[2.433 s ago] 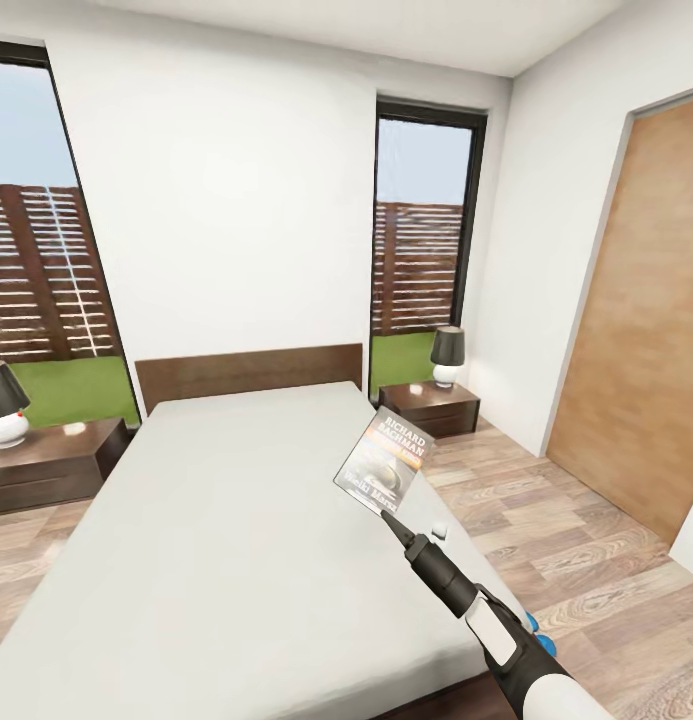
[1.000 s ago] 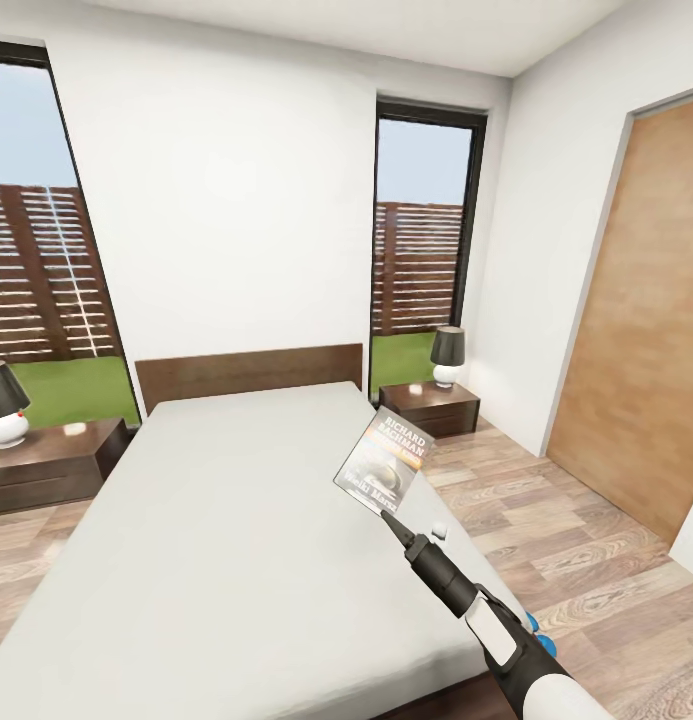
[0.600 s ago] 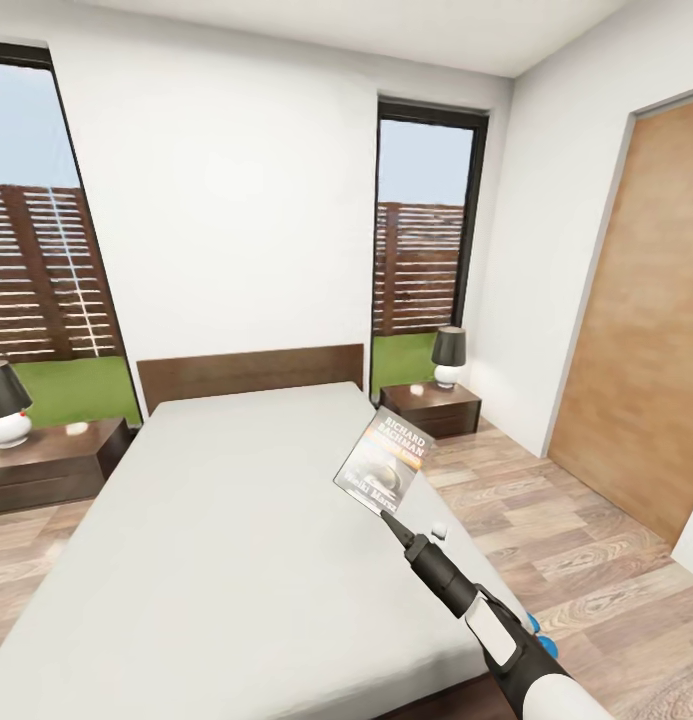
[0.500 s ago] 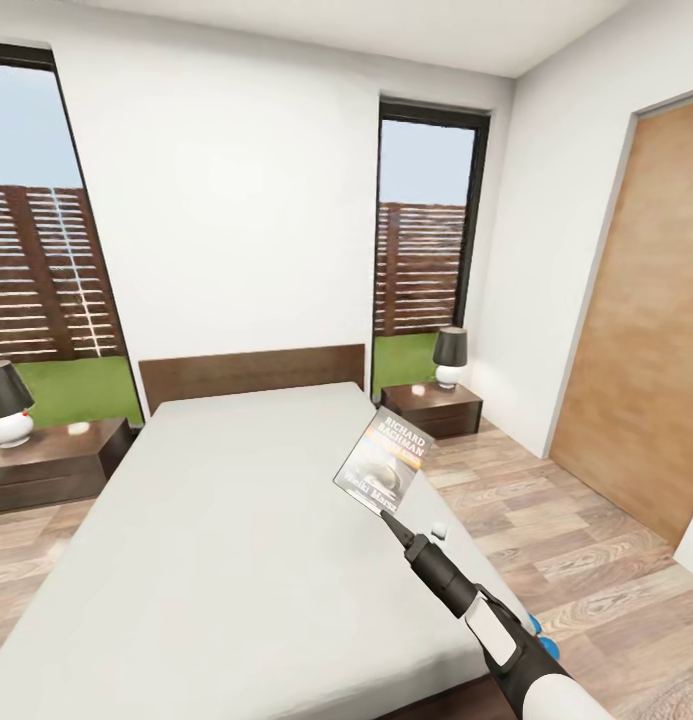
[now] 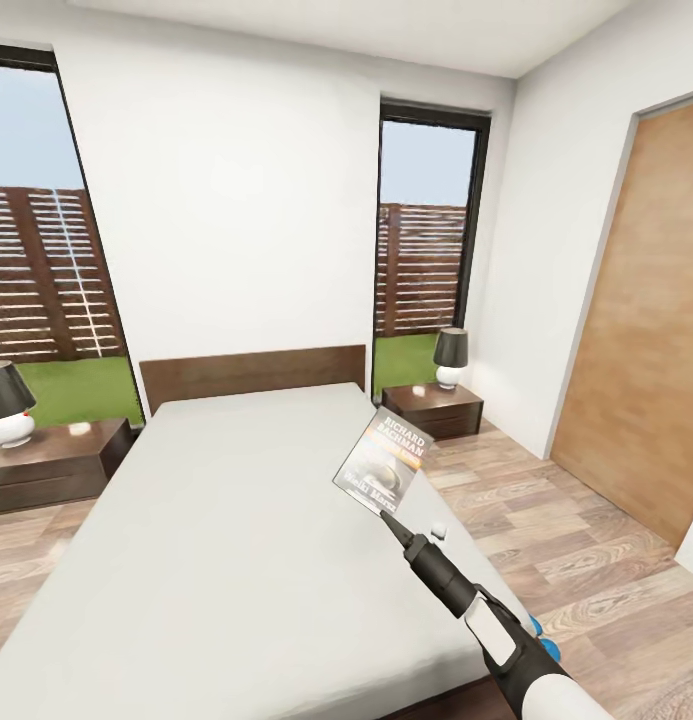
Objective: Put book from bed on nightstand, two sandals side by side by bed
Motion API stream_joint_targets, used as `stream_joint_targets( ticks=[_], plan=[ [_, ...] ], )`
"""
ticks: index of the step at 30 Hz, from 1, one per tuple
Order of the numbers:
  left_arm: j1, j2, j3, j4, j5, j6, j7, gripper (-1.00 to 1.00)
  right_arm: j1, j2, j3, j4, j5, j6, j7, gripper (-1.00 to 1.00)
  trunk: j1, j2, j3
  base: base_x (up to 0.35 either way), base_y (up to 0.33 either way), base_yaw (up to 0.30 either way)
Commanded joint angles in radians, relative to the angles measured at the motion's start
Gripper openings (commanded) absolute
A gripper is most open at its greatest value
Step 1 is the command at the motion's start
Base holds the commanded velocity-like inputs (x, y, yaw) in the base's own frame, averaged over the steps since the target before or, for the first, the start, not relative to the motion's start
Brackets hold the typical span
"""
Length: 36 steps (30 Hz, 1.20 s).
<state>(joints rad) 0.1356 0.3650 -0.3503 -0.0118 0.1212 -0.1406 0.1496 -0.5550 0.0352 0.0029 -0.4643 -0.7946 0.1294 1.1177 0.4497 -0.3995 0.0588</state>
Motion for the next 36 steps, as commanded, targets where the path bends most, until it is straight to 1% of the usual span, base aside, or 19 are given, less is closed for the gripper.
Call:
stream_joint_targets(
  ticks=[1, 11, 29, 33, 36],
  plan=[
    [0.001, 0.000, -0.009, -0.001, 0.010, -0.002, 0.002, 1.00, 0.000, 0.001, 0.000, 0.001, -0.008, 0.010, 0.002, -1.00, 0.000, 0.000, 0.000, 0.000, 0.000, 0.007],
    [0.001, 0.000, -0.009, -0.002, 0.011, -0.002, 0.002, 1.00, 0.000, 0.006, 0.000, 0.000, -0.007, 0.010, 0.002, -1.00, 0.000, 0.000, 0.000, 0.000, 0.000, 0.078],
    [0.001, 0.000, -0.010, -0.002, 0.009, -0.002, 0.002, 1.00, 0.000, 0.010, 0.001, -0.001, -0.006, 0.010, 0.001, -1.00, 0.000, 0.000, 0.000, 0.000, 0.000, 0.164],
    [0.001, 0.000, -0.010, -0.001, 0.009, -0.002, 0.002, 1.00, 0.000, 0.012, 0.002, -0.001, -0.003, 0.011, -0.026, -1.00, 0.000, 0.000, 0.000, 0.000, 0.000, 0.174],
    [0.001, 0.000, -0.010, -0.001, 0.009, -0.002, 0.002, 1.00, 0.000, 0.014, 0.002, -0.001, 0.011, 0.011, -0.053, -1.00, 0.000, 0.000, 0.000, 0.000, 0.000, 0.174]
  ],
)
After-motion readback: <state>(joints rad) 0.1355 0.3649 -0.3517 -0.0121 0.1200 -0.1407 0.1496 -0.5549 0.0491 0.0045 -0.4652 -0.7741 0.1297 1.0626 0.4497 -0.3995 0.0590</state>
